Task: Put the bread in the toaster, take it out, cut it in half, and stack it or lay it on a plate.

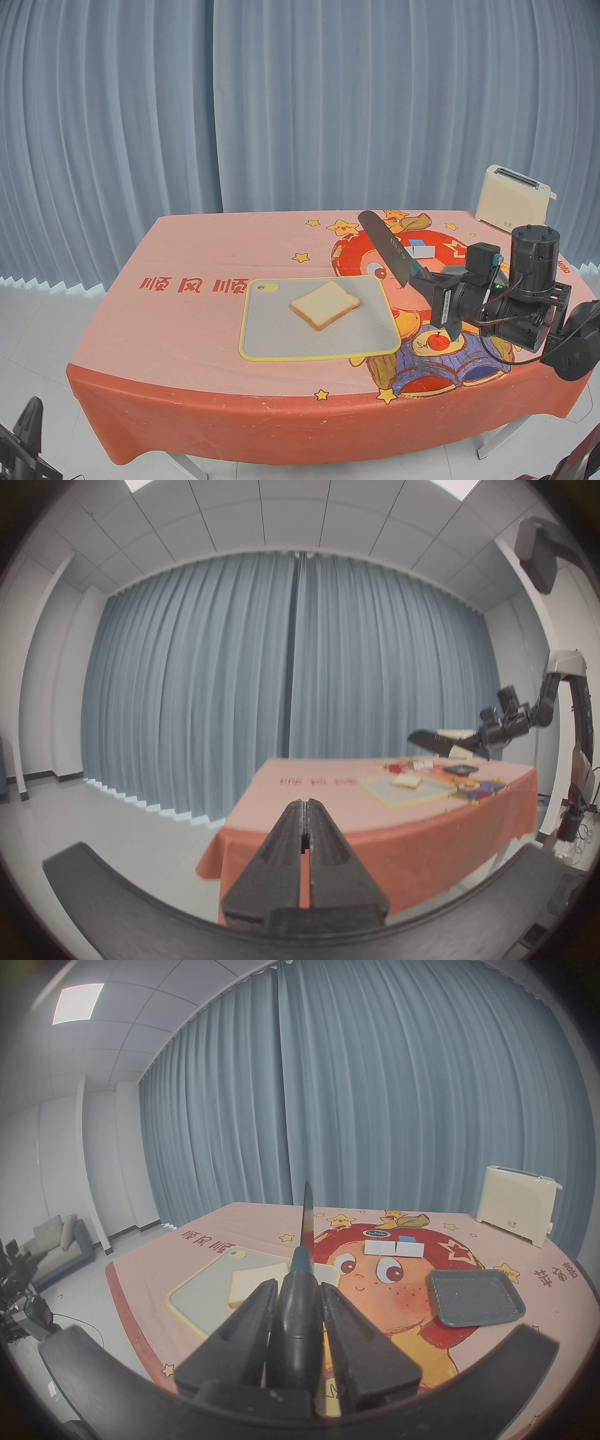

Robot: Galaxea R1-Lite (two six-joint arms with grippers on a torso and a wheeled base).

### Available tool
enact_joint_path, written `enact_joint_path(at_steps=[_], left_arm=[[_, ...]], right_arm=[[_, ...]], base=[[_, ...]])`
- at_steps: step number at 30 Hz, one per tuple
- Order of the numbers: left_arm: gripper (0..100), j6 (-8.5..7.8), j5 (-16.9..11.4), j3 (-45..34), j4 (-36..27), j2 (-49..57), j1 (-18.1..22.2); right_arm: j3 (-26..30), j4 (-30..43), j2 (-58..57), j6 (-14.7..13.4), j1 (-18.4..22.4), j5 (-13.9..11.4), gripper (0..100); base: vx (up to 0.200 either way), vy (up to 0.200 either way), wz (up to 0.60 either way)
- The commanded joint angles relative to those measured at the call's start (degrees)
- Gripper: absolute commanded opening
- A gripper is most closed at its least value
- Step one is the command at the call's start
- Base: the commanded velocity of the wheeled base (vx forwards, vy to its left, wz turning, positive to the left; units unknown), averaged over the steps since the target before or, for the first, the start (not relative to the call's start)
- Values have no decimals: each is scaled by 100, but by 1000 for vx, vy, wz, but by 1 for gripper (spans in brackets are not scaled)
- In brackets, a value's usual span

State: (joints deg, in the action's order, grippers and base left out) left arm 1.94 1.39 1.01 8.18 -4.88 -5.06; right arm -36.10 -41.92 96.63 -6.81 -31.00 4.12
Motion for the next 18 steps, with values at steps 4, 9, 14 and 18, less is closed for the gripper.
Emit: enact_joint_path(at_steps=[4,9,14,18], left_arm=[[0,-132,-403,-31,254,75,163],[0,-132,-693,505,-53,-347,110],[0,-132,-825,962,-62,-1191,102],[0,-291,-877,1463,-53,-1824,110]], right_arm=[[-11,9,57,5,-38,1,0],[-11,9,13,-22,-108,1,0],[41,9,31,-30,-213,10,0],[94,9,22,-30,-257,1,0]], base=[[0,0,0],[0,0,0],[0,0,0],[0,0,0]])
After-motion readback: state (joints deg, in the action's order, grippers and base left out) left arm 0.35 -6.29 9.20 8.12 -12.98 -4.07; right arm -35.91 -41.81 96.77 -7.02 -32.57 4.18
